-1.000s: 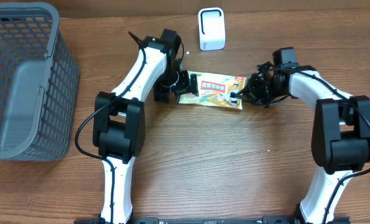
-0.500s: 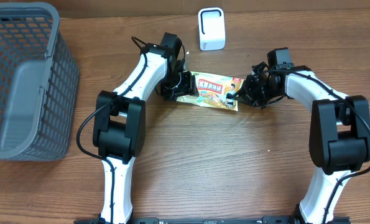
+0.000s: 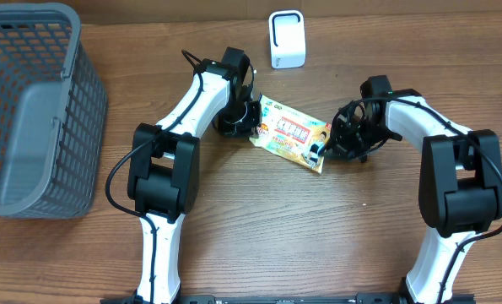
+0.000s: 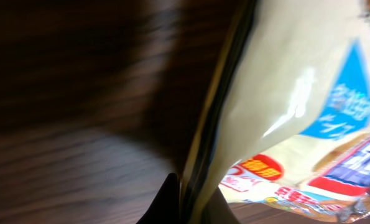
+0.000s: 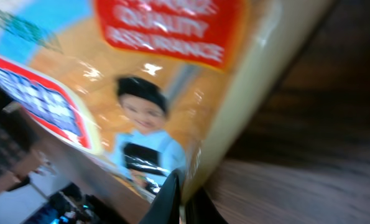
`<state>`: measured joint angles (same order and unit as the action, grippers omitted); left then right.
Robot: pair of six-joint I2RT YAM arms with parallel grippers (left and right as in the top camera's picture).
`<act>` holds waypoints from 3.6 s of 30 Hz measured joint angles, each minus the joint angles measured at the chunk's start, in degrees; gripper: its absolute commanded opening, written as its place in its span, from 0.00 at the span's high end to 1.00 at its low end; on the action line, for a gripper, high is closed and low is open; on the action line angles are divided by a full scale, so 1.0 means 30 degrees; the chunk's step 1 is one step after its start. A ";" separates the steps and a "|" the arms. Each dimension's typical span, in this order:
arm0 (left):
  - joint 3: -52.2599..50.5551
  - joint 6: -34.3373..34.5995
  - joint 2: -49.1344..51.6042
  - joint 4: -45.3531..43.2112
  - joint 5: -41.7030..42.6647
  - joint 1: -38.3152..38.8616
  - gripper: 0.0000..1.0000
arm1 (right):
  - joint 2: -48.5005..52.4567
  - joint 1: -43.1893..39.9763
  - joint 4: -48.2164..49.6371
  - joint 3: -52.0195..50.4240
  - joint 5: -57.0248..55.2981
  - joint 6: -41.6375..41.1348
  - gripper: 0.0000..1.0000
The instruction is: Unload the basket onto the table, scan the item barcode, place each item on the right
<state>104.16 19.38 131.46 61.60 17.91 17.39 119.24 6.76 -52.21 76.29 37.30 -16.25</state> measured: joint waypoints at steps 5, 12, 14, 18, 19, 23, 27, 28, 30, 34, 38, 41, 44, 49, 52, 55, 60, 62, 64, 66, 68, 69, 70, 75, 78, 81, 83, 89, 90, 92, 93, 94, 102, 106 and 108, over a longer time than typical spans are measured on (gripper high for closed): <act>0.0000 0.0153 0.0000 0.1137 -0.2827 -0.0284 0.93 | 0.0000 0.0022 -0.2790 0.0073 -0.0882 0.1851 0.75; 0.0000 0.0488 0.0000 0.1566 -0.5209 -0.1042 0.00 | -0.0138 0.0007 -0.5778 0.2455 -0.1953 0.3759 0.60; 0.0000 0.0517 0.0000 0.1566 -0.5391 -0.1224 0.00 | -0.0430 0.0007 -0.5792 0.3351 -0.2171 0.4218 0.53; 0.0000 0.0678 0.0000 0.1559 -0.5442 -0.1348 0.00 | -0.1494 0.0131 -0.4226 0.4983 -0.2433 0.5581 0.14; 0.0000 0.0984 0.0000 0.1574 -0.5479 -0.1348 0.00 | -0.1785 0.0248 -0.3330 0.5268 -0.2492 0.6040 0.08; 0.0000 0.2171 -0.0007 0.1588 -0.5464 -0.1479 0.00 | -0.2157 0.1042 -0.1056 0.5690 -0.2922 0.7410 0.03; 0.0000 0.3963 -0.0029 0.1639 -0.5406 -0.1887 0.00 | -0.2098 0.2339 0.0066 0.5690 -0.4116 0.8437 0.03; 0.0000 0.4408 -0.0036 0.1698 -0.5406 -0.2047 0.00 | -0.2076 0.2761 0.0262 0.5690 -0.4575 0.8721 0.02; 0.0000 0.5115 -0.0036 0.1807 -0.5399 -0.2317 0.00 | -0.1894 0.3621 0.0627 0.5690 -0.5683 0.9092 0.02; 0.0000 0.5989 -0.0036 0.1909 -0.5333 -0.2557 0.00 | -0.0998 0.5275 0.1246 0.5690 -0.7227 0.9515 0.02; 0.0000 0.6295 -0.0036 0.1945 -0.5333 -0.2579 0.00 | -0.0117 0.6397 0.2222 0.5690 -0.8247 0.9675 0.00; 0.0000 0.6499 -0.0036 0.1982 -0.5319 -0.2579 0.00 | 0.0350 0.6849 0.2973 0.5683 -0.8932 0.9865 0.00; 0.0000 0.6557 -0.0036 0.1996 -0.5282 -0.2579 0.00 | 0.0729 0.7147 0.3453 0.5683 -0.9355 1.0309 0.00; 0.0000 0.6564 -0.0036 0.1996 -0.5275 -0.2579 0.00 | 0.1195 0.7264 0.4065 0.5683 -0.9581 1.1300 0.00; 0.0000 0.6564 -0.0036 0.2004 -0.5268 -0.2579 0.00 | 0.1603 0.7315 0.4546 0.5683 -0.9522 1.1591 0.00; 0.0000 0.6564 -0.0036 0.2011 -0.5268 -0.2579 0.00 | 0.1902 0.7453 0.4750 0.5683 -0.9202 1.1730 0.00; 0.0000 0.6557 -0.0036 0.2033 -0.5275 -0.2579 0.00 | 0.2579 0.8007 0.4889 0.5683 -0.8888 1.1795 0.00; 0.0000 0.6550 -0.0036 0.2055 -0.5282 -0.2579 0.00 | 0.2827 0.8174 0.4932 0.5690 -0.8939 1.1854 0.02; 0.0000 0.6543 -0.0036 0.2113 -0.5297 -0.2586 0.00 | 0.2827 0.8247 0.4925 0.5712 -0.8969 1.1854 0.21; 0.0000 0.6506 -0.0036 0.2259 -0.5340 -0.2586 0.00 | 0.2834 0.8269 0.4903 0.5719 -0.8939 1.1832 0.46; 0.0000 0.6215 -0.0036 0.2324 -0.5217 -0.2594 0.00 | 0.2834 0.8276 0.4889 0.5756 -0.8852 1.1497 0.63; 0.0000 0.5960 -0.0036 0.2331 -0.5107 -0.2601 0.00 | 0.2834 0.8313 0.4889 0.5814 -0.8867 1.1293 0.66; 0.0000 0.5588 -0.0036 0.2331 -0.4896 -0.2630 0.00 | 0.2820 0.8313 0.4874 0.5916 -0.8874 1.0914 0.67; 0.0401 0.3869 -0.0036 0.2914 -0.3665 -0.2790 0.00 | 0.2805 0.8218 0.4626 0.6258 -0.8859 0.9202 0.84; 0.1559 0.3162 -0.0036 0.3934 -0.3111 -0.2790 0.00 | 0.2798 0.8058 0.4357 0.6462 -0.8743 0.8269 0.87; 0.3300 0.2783 -0.0036 0.5158 -0.2820 -0.2790 0.00 | 0.2798 0.7861 0.3978 0.6659 -0.8721 0.7264 0.87; 0.4779 0.2535 -0.0036 0.5989 -0.2688 -0.2790 0.00 | 0.2790 0.7613 0.3869 0.6798 -0.8743 0.6543 0.86; 0.8765 0.2390 -0.0073 0.7766 -0.2521 -0.2798 0.00 | 0.2586 0.6069 0.3585 0.8000 -0.8939 0.4495 0.85; 0.8969 0.2390 -0.0109 0.7810 -0.2506 -0.2798 0.00 | 0.2484 0.5770 0.3555 0.8313 -0.8983 0.4226 0.85; 0.9049 0.2382 -0.0138 0.7992 -0.2477 -0.2798 0.00 | 0.2244 0.5078 0.3548 0.9384 -0.9034 0.3344 0.87; 0.9049 0.2382 -0.0138 0.8000 -0.2506 -0.2790 0.00 | 0.2157 0.4823 0.3555 0.9828 -0.9027 0.2885 0.90; 0.9049 0.2382 -0.0138 0.8007 -0.2608 -0.2790 0.00 | 0.2069 0.4495 0.3555 1.0477 -0.8961 0.2368 0.91; 0.9049 0.2375 -0.0138 0.8007 -0.2922 -0.2798 0.00 | 0.1275 0.3075 0.7482 1.2160 -0.8014 0.0306 0.90; 0.9049 0.2368 -0.0138 0.7992 -0.2965 -0.2798 0.00 | 0.1275 0.3140 0.8641 1.2160 -0.8182 0.0211 0.94; 0.9049 0.2368 -0.0138 0.7898 -0.2980 -0.2798 0.00 | 0.1275 0.3169 0.9296 1.2160 -0.8488 0.0182 0.95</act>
<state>131.31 26.48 131.04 85.30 8.97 8.99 123.07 16.27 -24.32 112.77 11.84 -15.70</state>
